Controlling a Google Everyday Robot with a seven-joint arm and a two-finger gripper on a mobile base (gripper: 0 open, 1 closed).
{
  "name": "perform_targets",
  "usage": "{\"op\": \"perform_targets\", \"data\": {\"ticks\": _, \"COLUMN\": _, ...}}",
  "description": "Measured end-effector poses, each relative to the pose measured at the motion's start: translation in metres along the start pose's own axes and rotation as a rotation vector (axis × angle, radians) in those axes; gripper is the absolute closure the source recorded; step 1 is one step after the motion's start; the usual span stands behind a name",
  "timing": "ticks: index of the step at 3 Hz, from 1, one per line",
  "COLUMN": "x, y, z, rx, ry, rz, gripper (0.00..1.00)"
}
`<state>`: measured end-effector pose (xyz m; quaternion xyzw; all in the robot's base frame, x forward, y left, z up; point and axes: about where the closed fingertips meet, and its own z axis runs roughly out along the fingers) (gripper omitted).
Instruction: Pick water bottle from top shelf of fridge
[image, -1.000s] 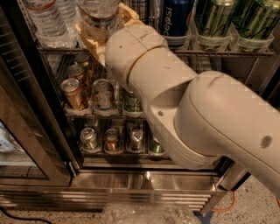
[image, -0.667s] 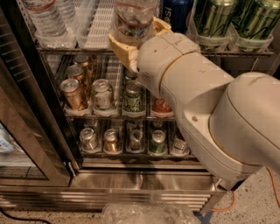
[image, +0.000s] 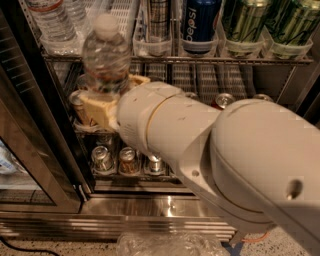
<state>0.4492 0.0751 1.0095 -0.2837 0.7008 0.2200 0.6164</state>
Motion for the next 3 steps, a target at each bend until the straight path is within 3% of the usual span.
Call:
{"op": "perform_targets", "data": {"ticks": 1, "x": 0.024, "y": 0.009, "z": -0.027, "rx": -0.061, "ry": 0.131, "rz": -0.040, "gripper": 1.00}}
{"op": "perform_targets", "data": {"ticks": 2, "x": 0.034, "y": -0.004, "z": -0.048, "rx": -0.062, "ry": 0.183, "rz": -0.027, "gripper": 1.00}}
{"op": "perform_targets", "data": {"ticks": 3, "x": 0.034, "y": -0.004, "z": -0.048, "rx": -0.062, "ry": 0.183, "rz": -0.027, "gripper": 1.00}}
